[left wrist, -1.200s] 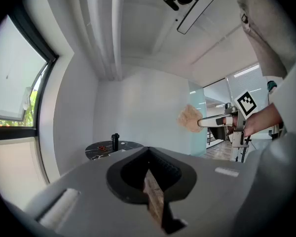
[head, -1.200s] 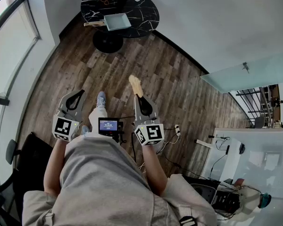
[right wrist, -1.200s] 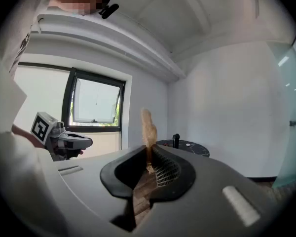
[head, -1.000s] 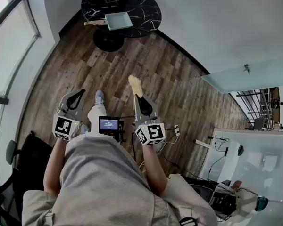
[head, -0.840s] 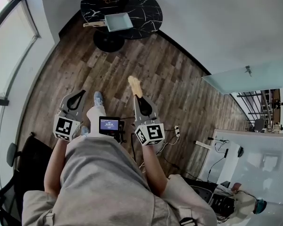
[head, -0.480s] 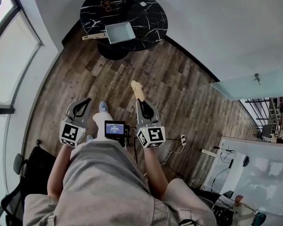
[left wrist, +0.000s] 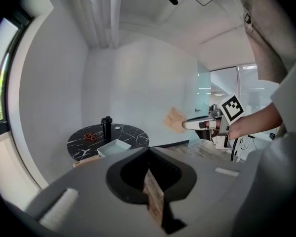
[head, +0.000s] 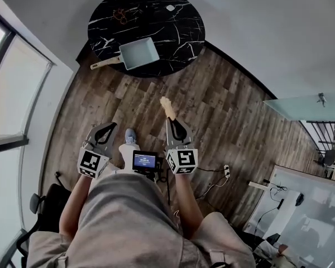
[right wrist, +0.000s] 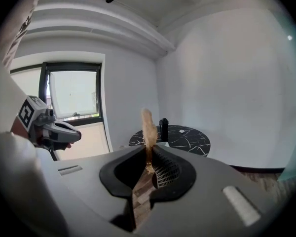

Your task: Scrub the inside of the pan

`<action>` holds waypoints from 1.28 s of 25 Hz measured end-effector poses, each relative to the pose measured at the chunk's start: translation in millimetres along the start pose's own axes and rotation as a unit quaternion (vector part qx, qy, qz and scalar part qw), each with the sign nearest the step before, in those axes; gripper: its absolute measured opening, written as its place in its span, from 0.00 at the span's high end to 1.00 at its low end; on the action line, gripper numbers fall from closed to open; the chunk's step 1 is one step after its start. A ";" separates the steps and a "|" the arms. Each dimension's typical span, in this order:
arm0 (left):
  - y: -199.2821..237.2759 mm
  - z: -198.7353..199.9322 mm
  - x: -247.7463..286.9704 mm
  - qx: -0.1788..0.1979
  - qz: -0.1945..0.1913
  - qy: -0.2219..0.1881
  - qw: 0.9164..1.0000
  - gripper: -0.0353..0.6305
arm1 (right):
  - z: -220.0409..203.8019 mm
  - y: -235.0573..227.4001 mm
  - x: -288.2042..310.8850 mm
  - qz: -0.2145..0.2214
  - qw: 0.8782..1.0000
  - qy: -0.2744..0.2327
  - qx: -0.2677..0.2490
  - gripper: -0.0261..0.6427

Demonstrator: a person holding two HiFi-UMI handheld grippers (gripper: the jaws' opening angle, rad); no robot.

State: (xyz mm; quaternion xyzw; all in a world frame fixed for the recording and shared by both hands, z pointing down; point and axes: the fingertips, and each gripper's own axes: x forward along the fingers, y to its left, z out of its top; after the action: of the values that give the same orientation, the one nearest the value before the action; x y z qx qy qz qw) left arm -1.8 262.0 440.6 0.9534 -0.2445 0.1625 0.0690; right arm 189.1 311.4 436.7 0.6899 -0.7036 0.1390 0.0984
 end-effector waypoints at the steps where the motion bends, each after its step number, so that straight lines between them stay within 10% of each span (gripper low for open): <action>1: 2.1 1.5 8.8 -0.001 -0.001 0.003 1.000 0.94 | -1.0 -7.8 8.7 0.001 1.000 0.007 -0.010 0.89; 10: 61.9 9.9 41.5 -0.022 0.039 0.003 0.999 0.94 | 9.9 -40.9 104.0 0.025 0.990 0.058 -0.126 0.89; 14: 111.1 -3.1 52.2 -0.046 0.059 0.011 0.997 0.94 | 24.7 -38.6 162.7 0.033 0.968 0.082 -0.236 0.89; 23: 234.6 17.5 113.1 -0.026 0.033 -0.007 0.999 0.94 | 26.6 -38.8 302.8 0.051 0.869 0.194 -0.452 0.88; 32: 301.5 21.5 179.9 -0.010 0.013 0.037 0.999 0.94 | -17.0 -76.4 405.8 0.083 0.737 0.251 -0.622 0.88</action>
State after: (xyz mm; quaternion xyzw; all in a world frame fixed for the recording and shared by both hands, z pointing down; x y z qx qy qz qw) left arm 5.7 -84.9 498.0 0.9430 -0.2554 0.1956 0.0858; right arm 252.8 -66.5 591.3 0.3542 -0.6373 -0.1535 0.6670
